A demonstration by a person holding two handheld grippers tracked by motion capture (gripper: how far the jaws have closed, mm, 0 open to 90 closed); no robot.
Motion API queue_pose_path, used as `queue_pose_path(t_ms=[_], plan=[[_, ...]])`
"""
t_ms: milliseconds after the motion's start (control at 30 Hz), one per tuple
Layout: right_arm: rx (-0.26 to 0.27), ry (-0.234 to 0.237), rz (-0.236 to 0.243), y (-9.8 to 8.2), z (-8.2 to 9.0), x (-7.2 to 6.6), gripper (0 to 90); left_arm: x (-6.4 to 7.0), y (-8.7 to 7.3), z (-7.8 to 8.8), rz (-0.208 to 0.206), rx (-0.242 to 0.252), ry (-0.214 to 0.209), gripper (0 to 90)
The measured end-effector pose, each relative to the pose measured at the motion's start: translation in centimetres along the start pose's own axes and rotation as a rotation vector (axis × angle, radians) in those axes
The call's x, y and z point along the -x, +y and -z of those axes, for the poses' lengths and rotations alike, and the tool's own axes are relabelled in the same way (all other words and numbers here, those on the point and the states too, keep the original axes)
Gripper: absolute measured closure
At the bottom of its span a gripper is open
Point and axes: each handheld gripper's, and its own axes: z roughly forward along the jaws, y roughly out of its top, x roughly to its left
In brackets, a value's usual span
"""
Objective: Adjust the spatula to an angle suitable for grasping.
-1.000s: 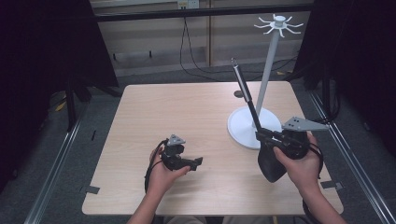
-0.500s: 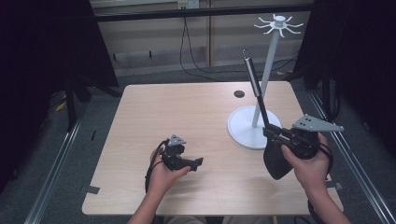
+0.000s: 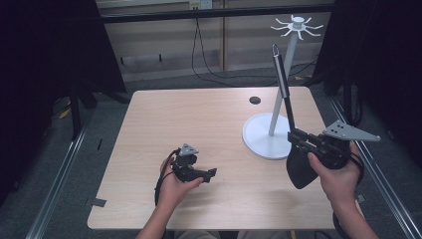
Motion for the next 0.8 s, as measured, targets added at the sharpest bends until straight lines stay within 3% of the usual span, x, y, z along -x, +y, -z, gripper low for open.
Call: queue_pose_path(t_ms=[800], plan=[[0.067,-0.038,-0.025,0.4,2.4,1.2,75.8,0.3,0.0,-0.2,-0.019,-0.013,-0.004,10.6]])
